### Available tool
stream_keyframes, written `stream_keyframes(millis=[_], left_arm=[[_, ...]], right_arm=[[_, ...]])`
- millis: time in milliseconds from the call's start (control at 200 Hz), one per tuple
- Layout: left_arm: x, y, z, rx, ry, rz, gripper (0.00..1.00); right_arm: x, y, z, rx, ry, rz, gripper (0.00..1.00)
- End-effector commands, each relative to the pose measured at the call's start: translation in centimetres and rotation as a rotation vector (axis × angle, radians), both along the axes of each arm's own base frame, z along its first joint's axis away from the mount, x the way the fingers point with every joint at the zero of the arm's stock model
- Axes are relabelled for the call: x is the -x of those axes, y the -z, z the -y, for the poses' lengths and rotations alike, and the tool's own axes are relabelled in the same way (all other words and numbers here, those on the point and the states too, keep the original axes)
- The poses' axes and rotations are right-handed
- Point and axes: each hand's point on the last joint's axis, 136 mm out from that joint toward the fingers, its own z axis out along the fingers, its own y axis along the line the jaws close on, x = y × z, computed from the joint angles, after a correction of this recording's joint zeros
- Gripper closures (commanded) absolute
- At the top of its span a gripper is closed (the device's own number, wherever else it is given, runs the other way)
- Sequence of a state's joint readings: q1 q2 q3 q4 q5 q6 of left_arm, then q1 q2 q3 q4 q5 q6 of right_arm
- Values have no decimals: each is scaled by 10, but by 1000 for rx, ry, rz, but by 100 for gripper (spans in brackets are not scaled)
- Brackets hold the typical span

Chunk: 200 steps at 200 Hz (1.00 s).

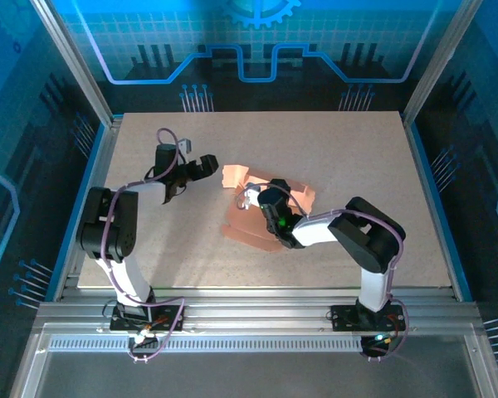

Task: Fold the paper box

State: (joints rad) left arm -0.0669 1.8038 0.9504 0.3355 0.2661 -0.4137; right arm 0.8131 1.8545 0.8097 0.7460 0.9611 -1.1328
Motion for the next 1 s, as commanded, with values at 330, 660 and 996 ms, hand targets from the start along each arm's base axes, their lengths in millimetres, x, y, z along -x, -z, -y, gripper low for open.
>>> stream_keyframes(millis=[330,660,996], left_arm=[[18,28,-32,43,-57,-172,1],[16,36,-26,65,-35,-211,1],[15,43,-19,95,-9,-257,1]], right_arm=[[12,-16,0,3,18,4,100],[9,-11,12,45,33,33,100],[15,-5,-8,126,-72,177,100]])
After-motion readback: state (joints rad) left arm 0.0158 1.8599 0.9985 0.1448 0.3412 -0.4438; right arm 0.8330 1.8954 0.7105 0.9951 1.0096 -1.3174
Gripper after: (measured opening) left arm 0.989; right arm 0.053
